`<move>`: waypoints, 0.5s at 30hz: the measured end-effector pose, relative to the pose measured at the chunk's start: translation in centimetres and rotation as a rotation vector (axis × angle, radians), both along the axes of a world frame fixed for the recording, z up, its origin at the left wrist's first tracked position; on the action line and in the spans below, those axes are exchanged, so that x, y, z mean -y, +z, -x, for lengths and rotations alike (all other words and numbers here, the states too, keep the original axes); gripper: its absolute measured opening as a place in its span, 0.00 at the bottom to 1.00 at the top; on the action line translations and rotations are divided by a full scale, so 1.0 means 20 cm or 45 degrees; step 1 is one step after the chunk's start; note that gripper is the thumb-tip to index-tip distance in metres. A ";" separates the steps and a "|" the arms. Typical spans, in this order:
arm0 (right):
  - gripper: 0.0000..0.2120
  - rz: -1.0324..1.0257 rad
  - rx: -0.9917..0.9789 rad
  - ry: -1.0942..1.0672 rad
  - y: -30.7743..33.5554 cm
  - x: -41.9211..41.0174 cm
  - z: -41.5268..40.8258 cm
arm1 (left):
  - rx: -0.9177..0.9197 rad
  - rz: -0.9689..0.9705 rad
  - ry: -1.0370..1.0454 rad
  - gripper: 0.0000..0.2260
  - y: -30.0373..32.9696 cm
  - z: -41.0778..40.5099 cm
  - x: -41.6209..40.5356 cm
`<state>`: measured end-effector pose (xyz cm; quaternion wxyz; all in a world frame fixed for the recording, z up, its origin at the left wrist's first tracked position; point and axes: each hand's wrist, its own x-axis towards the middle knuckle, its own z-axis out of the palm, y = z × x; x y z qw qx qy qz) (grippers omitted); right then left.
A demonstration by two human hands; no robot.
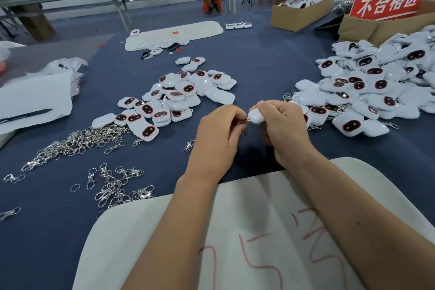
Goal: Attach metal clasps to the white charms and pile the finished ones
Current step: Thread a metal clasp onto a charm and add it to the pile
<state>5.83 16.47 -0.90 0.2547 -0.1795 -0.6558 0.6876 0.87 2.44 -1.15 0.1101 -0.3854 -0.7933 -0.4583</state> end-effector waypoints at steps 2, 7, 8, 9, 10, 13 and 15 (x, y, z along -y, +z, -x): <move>0.16 -0.001 0.001 0.011 0.00 0.00 0.00 | -0.029 -0.015 0.027 0.06 0.00 0.00 0.00; 0.14 -0.159 -0.031 -0.050 0.00 0.03 -0.02 | -0.052 0.010 0.055 0.06 0.01 0.01 0.02; 0.13 -0.232 -0.034 -0.081 0.00 0.03 -0.02 | -0.043 0.024 0.057 0.07 0.02 0.00 0.02; 0.12 -0.316 -0.037 -0.117 0.00 0.04 -0.02 | -0.033 0.042 0.063 0.07 0.02 0.00 0.02; 0.12 -0.403 -0.047 -0.152 0.00 0.05 -0.03 | -0.028 0.063 0.072 0.08 0.02 0.00 0.02; 0.12 -0.640 -0.119 -0.235 -0.01 0.08 -0.04 | -0.032 0.118 0.106 0.10 0.03 -0.01 0.02; 0.12 -0.770 -0.151 -0.272 -0.01 0.09 -0.04 | -0.043 0.147 0.120 0.10 0.03 -0.02 0.01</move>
